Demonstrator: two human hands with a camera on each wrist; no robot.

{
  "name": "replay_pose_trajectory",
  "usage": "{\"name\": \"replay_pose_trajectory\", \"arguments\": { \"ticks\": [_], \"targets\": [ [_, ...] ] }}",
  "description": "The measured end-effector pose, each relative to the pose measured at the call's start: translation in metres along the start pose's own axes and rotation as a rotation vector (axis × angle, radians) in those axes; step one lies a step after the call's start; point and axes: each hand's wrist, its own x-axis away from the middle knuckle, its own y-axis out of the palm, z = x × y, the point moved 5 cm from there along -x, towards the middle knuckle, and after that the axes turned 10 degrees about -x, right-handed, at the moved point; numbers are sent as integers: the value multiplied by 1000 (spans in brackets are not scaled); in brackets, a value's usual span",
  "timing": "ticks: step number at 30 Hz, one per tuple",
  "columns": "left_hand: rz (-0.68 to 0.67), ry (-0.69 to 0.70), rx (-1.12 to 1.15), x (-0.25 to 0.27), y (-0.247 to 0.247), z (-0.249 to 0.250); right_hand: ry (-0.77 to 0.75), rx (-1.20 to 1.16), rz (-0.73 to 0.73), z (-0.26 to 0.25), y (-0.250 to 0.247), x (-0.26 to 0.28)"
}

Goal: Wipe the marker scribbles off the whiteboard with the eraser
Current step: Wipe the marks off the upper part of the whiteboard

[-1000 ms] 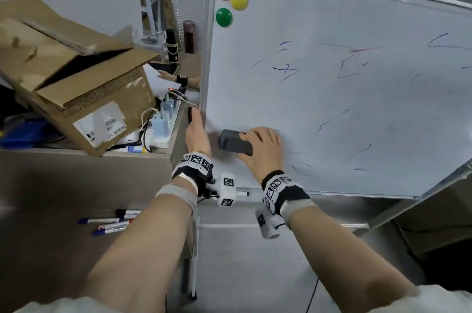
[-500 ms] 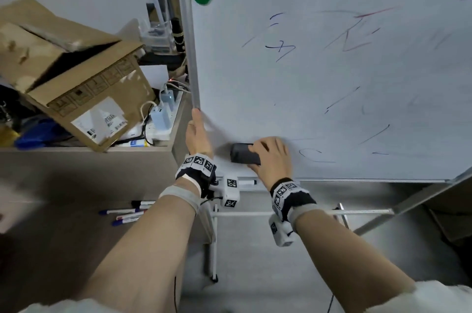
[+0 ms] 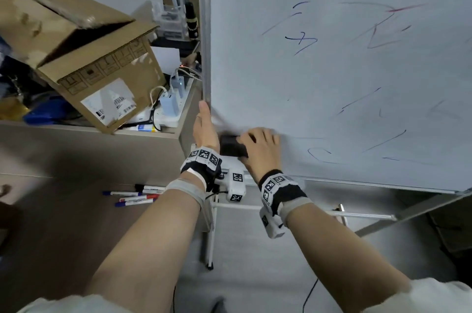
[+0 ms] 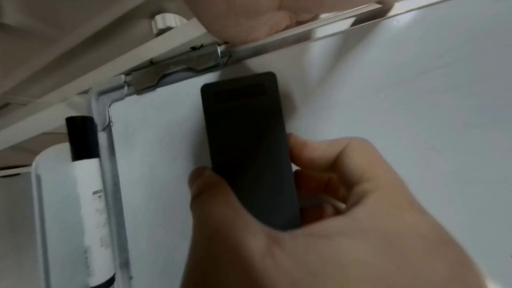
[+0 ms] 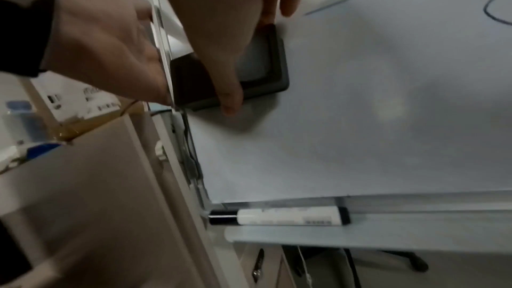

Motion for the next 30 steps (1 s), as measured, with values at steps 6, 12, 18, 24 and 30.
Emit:
{"name": "replay_pose_trajectory", "arguments": {
  "ticks": [6,12,18,24,30],
  "targets": [
    [8,-5,9,2,-3,6,31,47,184,0,-58,-26],
    [236,74,40,18,13,39,197,33,432,30,-117,-27],
    [420,219,-65,7,23,82,244,52,368,61,-122,-13],
    [451,268,-83,9,25,82,216,-11,420,62,-140,-26],
    [394,199,-63,21,19,91,52,-22,398,28,-148,-48]
  ]
}}
